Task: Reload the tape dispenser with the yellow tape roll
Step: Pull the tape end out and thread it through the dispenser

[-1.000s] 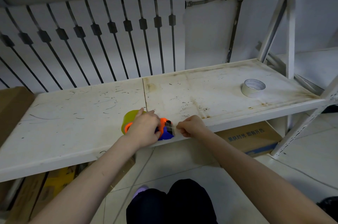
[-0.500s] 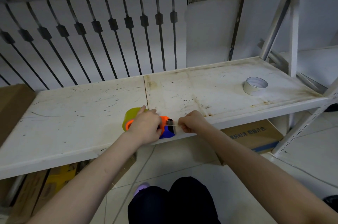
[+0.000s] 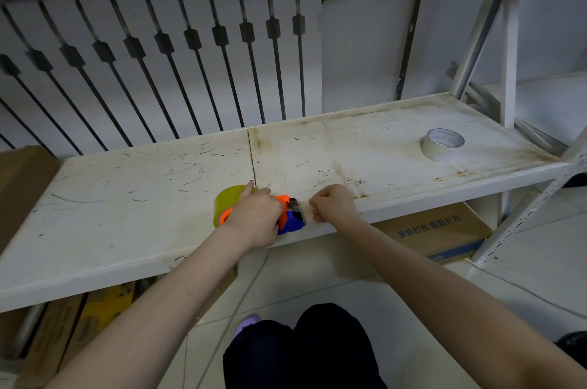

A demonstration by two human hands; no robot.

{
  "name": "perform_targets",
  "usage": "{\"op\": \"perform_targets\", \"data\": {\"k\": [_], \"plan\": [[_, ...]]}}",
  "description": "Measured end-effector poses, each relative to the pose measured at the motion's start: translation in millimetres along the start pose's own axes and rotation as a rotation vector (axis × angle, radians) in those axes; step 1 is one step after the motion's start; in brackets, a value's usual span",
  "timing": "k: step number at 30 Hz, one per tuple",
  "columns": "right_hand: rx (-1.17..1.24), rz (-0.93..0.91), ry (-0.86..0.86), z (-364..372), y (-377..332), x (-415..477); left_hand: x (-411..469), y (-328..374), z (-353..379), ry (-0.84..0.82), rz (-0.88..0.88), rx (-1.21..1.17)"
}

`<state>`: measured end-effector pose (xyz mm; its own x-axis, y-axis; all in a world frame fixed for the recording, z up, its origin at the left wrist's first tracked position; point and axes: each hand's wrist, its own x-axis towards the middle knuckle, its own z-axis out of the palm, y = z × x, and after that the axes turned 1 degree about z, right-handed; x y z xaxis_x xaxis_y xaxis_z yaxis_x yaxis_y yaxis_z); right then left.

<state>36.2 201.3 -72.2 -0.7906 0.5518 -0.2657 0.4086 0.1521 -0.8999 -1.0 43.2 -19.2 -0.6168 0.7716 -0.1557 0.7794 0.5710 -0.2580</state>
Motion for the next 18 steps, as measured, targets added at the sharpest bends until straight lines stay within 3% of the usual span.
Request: {"op": "perform_targets", "data": {"k": [18], "plan": [[-0.205, -0.032, 0.093, 27, -3, 19, 4, 31, 3, -0.185, -0.033, 0.595]]}}
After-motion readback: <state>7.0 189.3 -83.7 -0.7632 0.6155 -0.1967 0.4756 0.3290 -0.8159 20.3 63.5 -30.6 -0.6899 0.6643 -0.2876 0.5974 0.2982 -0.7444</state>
